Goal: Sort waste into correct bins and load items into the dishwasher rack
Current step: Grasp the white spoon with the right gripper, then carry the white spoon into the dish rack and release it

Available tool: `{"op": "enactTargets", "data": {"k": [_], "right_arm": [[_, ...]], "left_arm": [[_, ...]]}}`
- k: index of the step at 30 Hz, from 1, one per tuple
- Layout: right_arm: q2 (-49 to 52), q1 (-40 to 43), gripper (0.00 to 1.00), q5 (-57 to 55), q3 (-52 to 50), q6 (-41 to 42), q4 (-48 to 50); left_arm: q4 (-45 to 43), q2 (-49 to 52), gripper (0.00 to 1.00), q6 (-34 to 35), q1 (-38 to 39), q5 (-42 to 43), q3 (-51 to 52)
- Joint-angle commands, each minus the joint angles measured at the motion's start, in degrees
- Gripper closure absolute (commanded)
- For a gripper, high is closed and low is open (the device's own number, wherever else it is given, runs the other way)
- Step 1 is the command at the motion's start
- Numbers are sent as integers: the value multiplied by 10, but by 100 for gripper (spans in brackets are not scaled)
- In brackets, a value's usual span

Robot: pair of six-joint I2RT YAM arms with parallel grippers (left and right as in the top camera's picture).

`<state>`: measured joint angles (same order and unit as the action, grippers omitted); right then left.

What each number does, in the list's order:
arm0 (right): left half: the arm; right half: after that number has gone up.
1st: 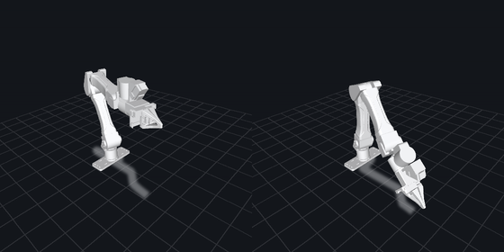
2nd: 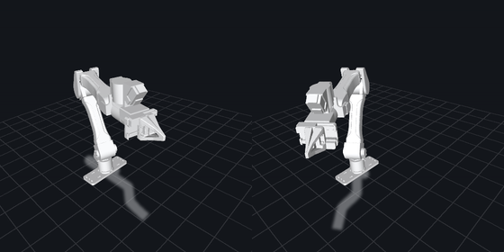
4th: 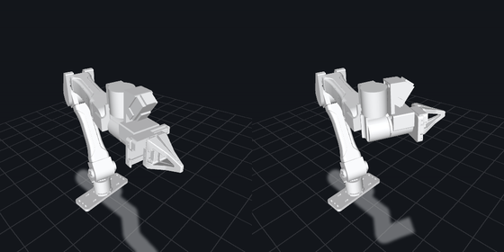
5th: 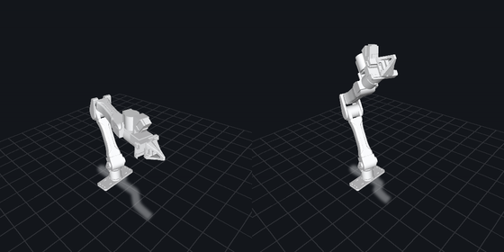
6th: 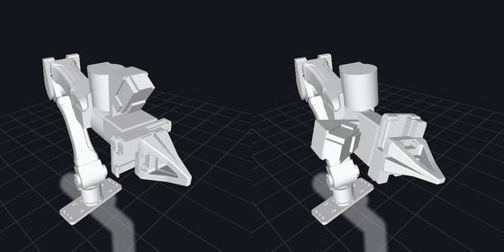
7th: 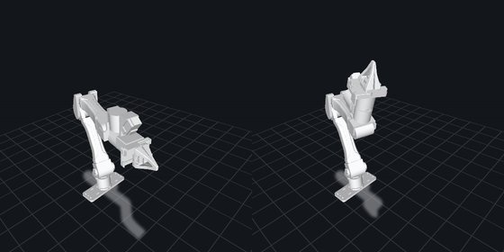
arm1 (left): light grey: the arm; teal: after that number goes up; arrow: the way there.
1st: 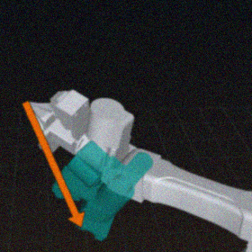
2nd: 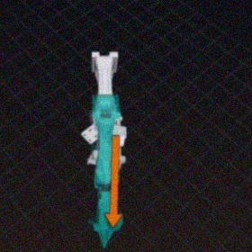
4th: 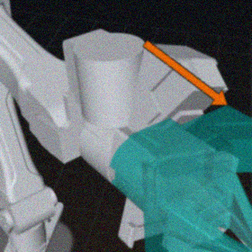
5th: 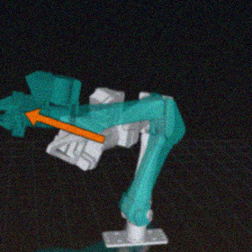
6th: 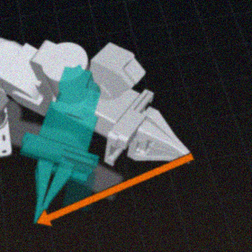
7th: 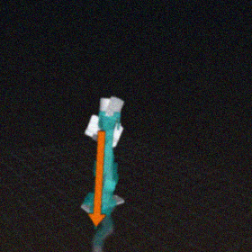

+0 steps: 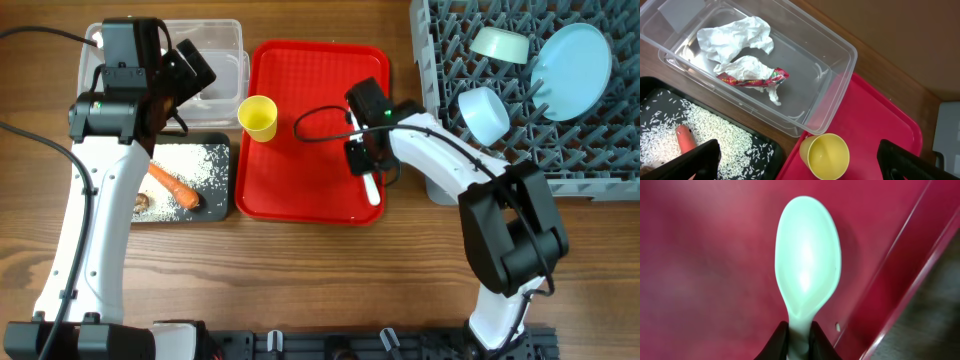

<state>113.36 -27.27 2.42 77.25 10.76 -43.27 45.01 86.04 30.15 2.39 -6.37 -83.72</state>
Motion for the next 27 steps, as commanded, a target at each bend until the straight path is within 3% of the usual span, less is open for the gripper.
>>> {"op": "enactTargets", "data": {"k": [1, 8, 13, 16, 27], "right_arm": [[-45, 3, 96, -11, 39, -14, -8], [-169, 77, 96, -12, 95, 2, -71], [-260, 240, 96, -12, 95, -5, -92], [-260, 321, 96, -20, 94, -10, -98], [-179, 540, 95, -36, 57, 216, -82]], "left_arm": [[1, 0, 0, 3, -4, -6, 1], [0, 0, 0, 3, -4, -6, 1], [1, 0, 0, 3, -4, -6, 1], [0, 0, 0, 3, -4, -6, 1], [1, 0, 0, 3, -4, -6, 1]]}}
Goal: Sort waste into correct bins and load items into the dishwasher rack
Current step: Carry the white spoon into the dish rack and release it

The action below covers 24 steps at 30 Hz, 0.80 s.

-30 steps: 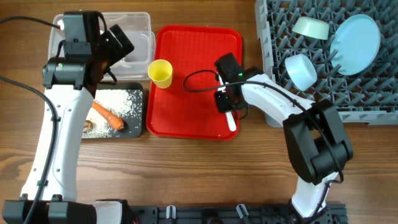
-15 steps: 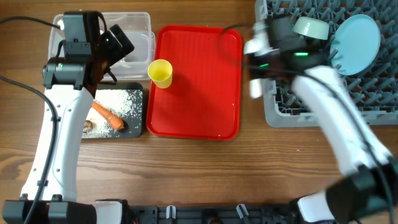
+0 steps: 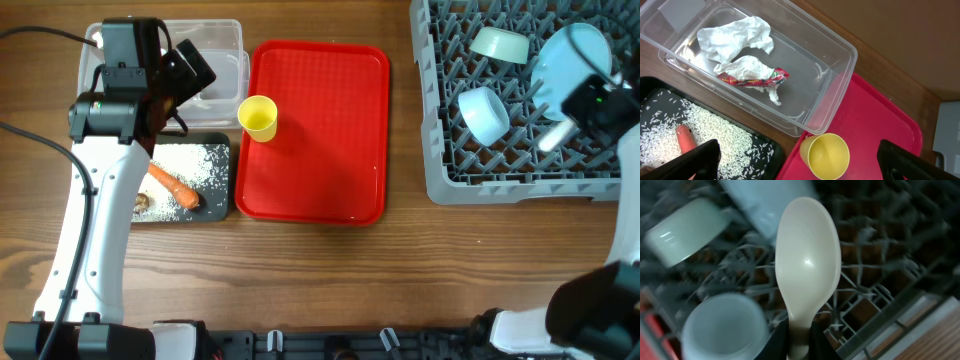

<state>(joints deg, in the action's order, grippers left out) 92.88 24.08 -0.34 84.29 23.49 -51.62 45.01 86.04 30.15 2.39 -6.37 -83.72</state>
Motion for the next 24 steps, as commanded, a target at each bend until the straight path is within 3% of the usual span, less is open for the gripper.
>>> {"op": "enactTargets", "data": {"k": [1, 7, 10, 11, 12, 13, 20, 24], "right_arm": [[33, 34, 96, -9, -15, 102, 2], [76, 41, 96, -10, -15, 157, 6], [84, 41, 86, -19, -15, 153, -6], [85, 41, 75, -22, -15, 147, -10], [85, 41, 54, -23, -15, 129, -12], [85, 41, 41, -22, -15, 103, -14], [47, 33, 39, 116, -6, -81, -9], [-33, -32, 33, 154, 40, -162, -4]], "left_arm": [[0, 0, 0, 3, -4, -6, 1], [0, 0, 0, 3, -4, -6, 1], [1, 0, 0, 3, -4, -6, 1], [1, 0, 0, 3, -4, -6, 1], [0, 0, 0, 3, -4, -6, 1], [0, 0, 0, 3, -4, -6, 1], [1, 0, 0, 3, -4, -6, 1], [1, 0, 0, 3, -4, -6, 1]]}}
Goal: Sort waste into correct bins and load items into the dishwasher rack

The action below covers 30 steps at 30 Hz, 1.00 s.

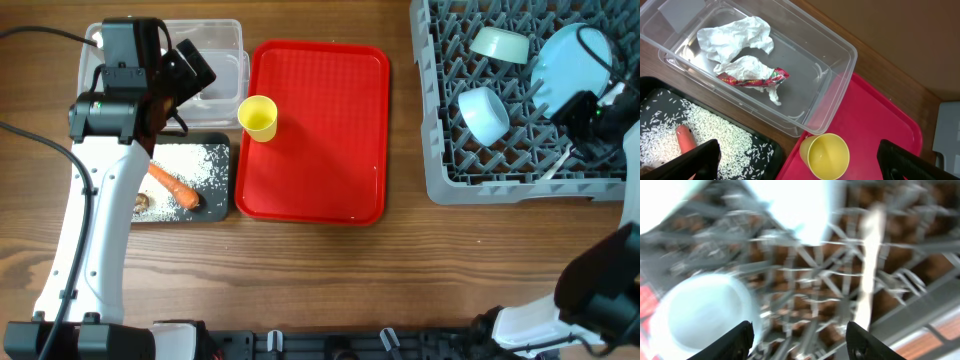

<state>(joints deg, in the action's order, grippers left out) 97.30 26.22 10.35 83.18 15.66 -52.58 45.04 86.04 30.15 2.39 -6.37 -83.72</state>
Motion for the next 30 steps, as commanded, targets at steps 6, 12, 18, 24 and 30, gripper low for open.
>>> {"op": "enactTargets", "data": {"k": [6, 12, 18, 24, 30], "right_arm": [[-95, -185, 22, 21, 73, -97, 29], [-54, -333, 21, 77, 73, -94, 113], [92, -500, 20, 93, 73, 11, 283], [196, -588, 23, 92, 73, 68, 343], [200, -579, 24, 86, 73, 68, 339]], "left_arm": [[0, 0, 0, 3, -4, -6, 1], [0, 0, 0, 3, -4, -6, 1], [0, 0, 0, 3, -4, -6, 1], [0, 0, 0, 3, -4, -6, 1], [0, 0, 0, 3, -4, -6, 1]]}}
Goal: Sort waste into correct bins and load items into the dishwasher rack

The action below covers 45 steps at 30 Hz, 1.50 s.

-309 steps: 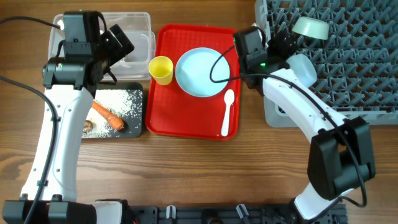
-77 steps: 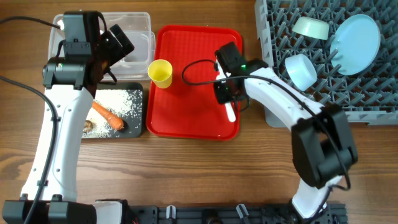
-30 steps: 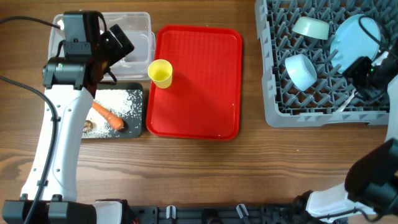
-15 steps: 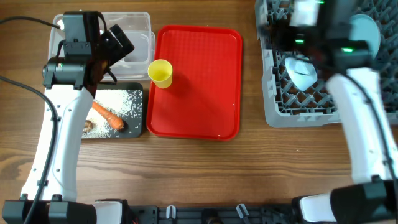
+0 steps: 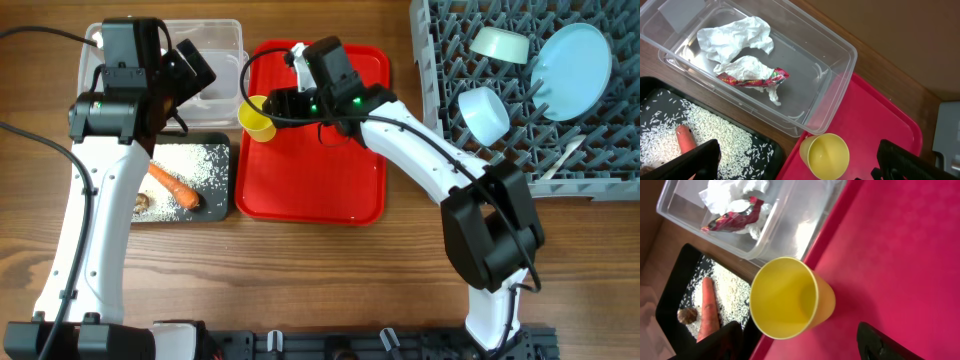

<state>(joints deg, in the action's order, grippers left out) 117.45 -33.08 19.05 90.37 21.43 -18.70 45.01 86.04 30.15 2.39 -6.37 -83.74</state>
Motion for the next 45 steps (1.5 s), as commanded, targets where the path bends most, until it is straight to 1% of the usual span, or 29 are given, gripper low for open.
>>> {"op": "enactTargets", "data": {"k": [1, 6, 8, 9, 12, 14, 15, 16, 17, 19, 21, 23, 25, 27, 30, 32, 34, 36, 38, 41, 44, 45], "right_arm": [[-3, 21, 24, 3, 1, 10, 0], [-22, 98, 23, 46, 2, 10, -3], [-28, 126, 23, 65, 2, -2, -9], [-33, 146, 23, 68, 2, -6, -21], [-49, 191, 21, 68, 2, -32, -56], [-57, 215, 21, 68, 2, -38, -72], [-63, 231, 21, 70, 2, -41, -82], [-67, 244, 21, 77, 2, -50, -87], [-68, 251, 21, 81, 2, -57, -90], [-71, 258, 20, 81, 2, -66, -98], [-71, 260, 20, 80, 2, -77, -108], [-71, 260, 20, 80, 2, -80, -118], [-71, 260, 20, 80, 2, -82, -128], [-71, 260, 20, 80, 2, -95, -144], [-71, 260, 20, 78, 2, -109, -165], [-71, 260, 20, 78, 2, -109, -167], [-71, 260, 21, 78, 2, -109, -167], [-71, 260, 21, 78, 2, -109, -167], [-71, 260, 20, 78, 2, -110, -167], [-71, 260, 20, 78, 2, -110, -167], [-71, 260, 20, 78, 2, -110, -168], [-71, 260, 21, 78, 2, -110, -170]], "left_arm": [[0, 0, 0, 3, -4, -6, 1], [0, 0, 0, 3, -4, -6, 1], [0, 0, 0, 4, -4, -6, 1], [-17, 0, 0, 6, -4, 2, 1], [-29, 0, 0, 6, -4, 91, 1], [-33, 0, 0, 6, -4, 131, 1], [-33, 0, 0, 5, -4, 174, 1], [-33, 1, 9, 3, -1, 230, 2], [-35, 8, 9, -6, 8, 253, 2], [-31, 24, 6, -66, 42, 279, 2], [-30, 49, 3, -122, 92, 280, 2], [-43, 81, 3, -162, 146, 280, 2], [-50, 112, 6, -188, 184, 278, 2], [-52, 148, 7, -195, 210, 257, 2], [-58, 198, 8, -197, 216, 231, 2], [-65, 211, 8, -209, 214, 223, 2], [-68, 212, 9, -214, 213, 191, 1], [-64, 212, 8, -240, 213, 182, -5], [-59, 212, 9, -243, 210, 150, -6], [-54, 212, 9, -270, 202, 135, -6], [-45, 212, 11, -275, 198, 104, -6], [-36, 212, 12, -296, 196, 101, -6]]}}
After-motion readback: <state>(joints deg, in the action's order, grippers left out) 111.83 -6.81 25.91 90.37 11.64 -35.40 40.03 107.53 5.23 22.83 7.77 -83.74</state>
